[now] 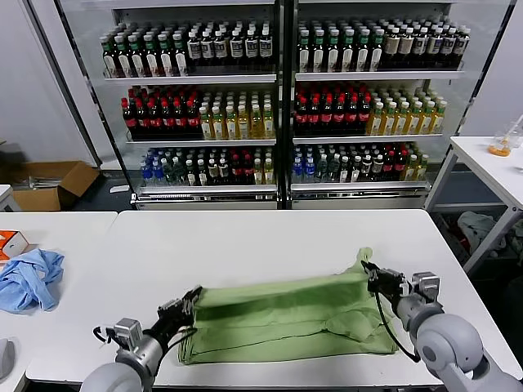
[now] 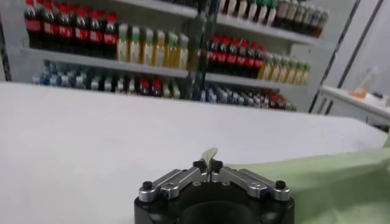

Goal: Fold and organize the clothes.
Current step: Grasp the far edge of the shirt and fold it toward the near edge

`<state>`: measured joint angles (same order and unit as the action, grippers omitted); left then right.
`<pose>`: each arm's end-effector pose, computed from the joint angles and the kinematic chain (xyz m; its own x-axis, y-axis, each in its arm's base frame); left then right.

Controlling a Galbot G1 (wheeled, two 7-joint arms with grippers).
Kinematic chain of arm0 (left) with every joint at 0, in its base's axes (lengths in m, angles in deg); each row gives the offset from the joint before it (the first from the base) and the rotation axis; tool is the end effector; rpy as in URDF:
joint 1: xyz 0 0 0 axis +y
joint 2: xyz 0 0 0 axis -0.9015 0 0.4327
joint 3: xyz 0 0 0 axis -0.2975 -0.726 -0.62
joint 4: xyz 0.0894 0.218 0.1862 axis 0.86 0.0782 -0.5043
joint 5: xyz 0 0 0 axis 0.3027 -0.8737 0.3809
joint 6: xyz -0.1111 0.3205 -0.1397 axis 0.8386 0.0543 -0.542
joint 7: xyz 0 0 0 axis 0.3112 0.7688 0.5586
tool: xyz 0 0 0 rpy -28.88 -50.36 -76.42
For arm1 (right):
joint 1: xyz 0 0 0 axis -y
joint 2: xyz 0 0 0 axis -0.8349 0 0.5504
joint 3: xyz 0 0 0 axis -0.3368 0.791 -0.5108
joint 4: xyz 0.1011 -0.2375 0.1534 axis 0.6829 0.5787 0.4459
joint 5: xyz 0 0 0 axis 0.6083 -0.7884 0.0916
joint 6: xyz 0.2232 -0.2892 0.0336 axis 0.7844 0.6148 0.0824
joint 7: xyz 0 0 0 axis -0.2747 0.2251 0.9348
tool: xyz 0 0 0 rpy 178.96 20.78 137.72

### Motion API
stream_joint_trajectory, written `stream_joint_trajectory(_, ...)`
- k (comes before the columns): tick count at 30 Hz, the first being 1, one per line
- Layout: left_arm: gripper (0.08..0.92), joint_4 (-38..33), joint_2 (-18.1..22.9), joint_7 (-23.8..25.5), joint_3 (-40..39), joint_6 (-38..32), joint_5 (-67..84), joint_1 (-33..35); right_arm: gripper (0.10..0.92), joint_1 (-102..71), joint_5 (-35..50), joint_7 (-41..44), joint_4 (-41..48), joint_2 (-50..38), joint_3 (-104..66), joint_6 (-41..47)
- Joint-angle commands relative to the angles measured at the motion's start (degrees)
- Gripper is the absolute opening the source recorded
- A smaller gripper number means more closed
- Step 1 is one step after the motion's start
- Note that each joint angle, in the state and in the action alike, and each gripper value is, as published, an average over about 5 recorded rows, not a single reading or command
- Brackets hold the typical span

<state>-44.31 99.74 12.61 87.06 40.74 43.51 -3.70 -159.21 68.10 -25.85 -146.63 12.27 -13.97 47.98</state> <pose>0.2468 0.0313 -0.2549 -0.8593 0.3123 0.4052 0.2502 0.9474 -0.1996 0.2901 -0.0617 -0.1853 -0.8714 -0.1436 0.4690 -0.1477 0.9886 0.0283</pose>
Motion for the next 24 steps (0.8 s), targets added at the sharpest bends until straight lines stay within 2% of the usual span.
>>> stream_joint_trajectory(1,0.089,-0.5,0.2,0.0,0.5,1.9,-2.9,3.5,0.105,-5.7,-3.1,-1.9,-1.4,0.8,-0.3,0.3)
stream_joint_trajectory(6,0.104,0.9,0.7,-0.2,0.4,1.8,-6.0,2.5,0.119,-5.1,-6.8,-1.7,-0.6,1.7,1.6,0.3)
stream_joint_trajectory(8,0.144,0.8,1.2,-0.4,0.2,1.2,-7.3,2.3,0.151,-5.4,-8.0,-1.4,-1.1,2.0,1.7,0.2)
stream_joint_trajectory(14,0.315,-1.6,5.7,-4.8,-0.2,-2.6,-12.9,2.9,0.318,-6.6,-11.1,-1.2,-2.5,2.3,1.3,0.1)
stream_joint_trajectory(19,0.454,-4.5,12.5,-9.6,-0.3,-3.9,-18.6,5.9,0.448,-6.6,-12.5,-1.6,-3.2,2.7,1.3,-0.4)
stream_joint_trajectory(24,0.593,-5.5,18.2,-11.5,-1.4,-3.5,-23.2,8.6,0.595,-6.8,-13.2,-1.7,-3.6,2.7,1.2,-1.1)
